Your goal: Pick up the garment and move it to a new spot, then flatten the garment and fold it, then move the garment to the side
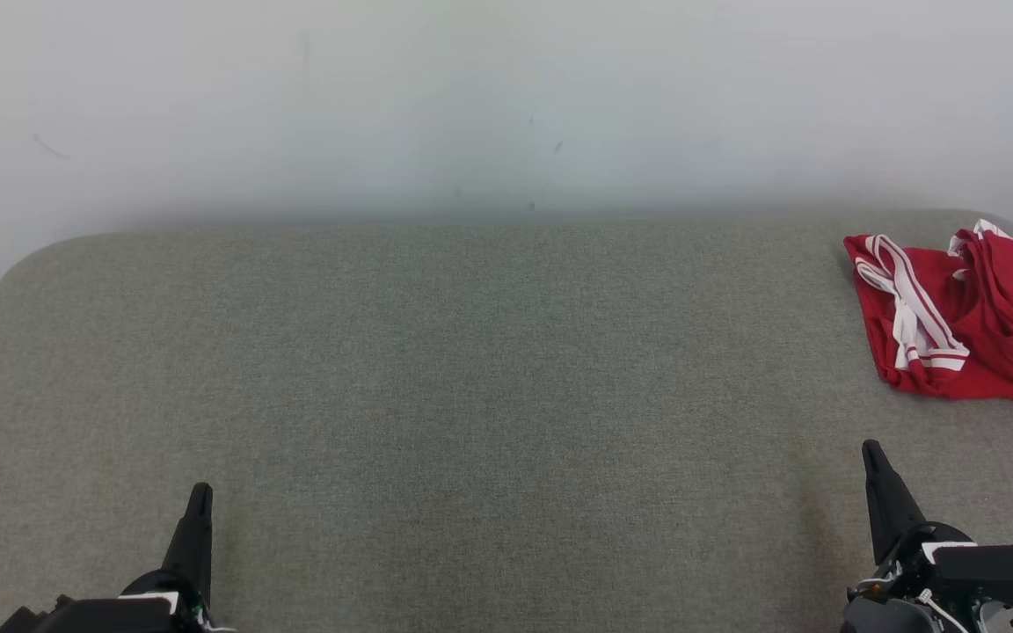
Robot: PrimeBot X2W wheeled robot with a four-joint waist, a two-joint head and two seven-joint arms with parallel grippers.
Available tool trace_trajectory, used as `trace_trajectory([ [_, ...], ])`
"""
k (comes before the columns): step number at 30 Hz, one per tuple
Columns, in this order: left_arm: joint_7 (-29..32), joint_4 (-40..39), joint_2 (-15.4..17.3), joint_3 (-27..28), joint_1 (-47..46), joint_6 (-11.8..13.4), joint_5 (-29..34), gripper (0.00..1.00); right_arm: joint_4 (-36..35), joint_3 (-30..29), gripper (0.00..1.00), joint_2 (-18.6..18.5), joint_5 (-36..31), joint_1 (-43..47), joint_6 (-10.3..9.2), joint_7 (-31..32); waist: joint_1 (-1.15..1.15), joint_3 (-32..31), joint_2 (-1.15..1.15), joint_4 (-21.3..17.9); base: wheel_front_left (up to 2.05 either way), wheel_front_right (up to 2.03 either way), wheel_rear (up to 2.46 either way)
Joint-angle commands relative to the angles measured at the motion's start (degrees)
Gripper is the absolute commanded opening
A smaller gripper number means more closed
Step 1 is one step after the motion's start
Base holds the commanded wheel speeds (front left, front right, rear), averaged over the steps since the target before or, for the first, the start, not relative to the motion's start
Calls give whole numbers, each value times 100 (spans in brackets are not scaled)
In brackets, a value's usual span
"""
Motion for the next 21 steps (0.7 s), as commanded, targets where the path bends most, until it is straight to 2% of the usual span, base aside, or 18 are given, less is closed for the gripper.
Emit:
trace_trajectory([
  [1, 0, 1, -9, 15, -50, -17, -32, 0, 3, -15, 0, 12, -9, -43, 4, 7, 0, 0, 0, 0, 0, 0, 0],
  [21, 0, 2, -9, 14, -49, -17, -33, 0, 3, -24, 0, 19, -24, -44, 4, 17, 0, 0, 0, 0, 0, 0, 0],
])
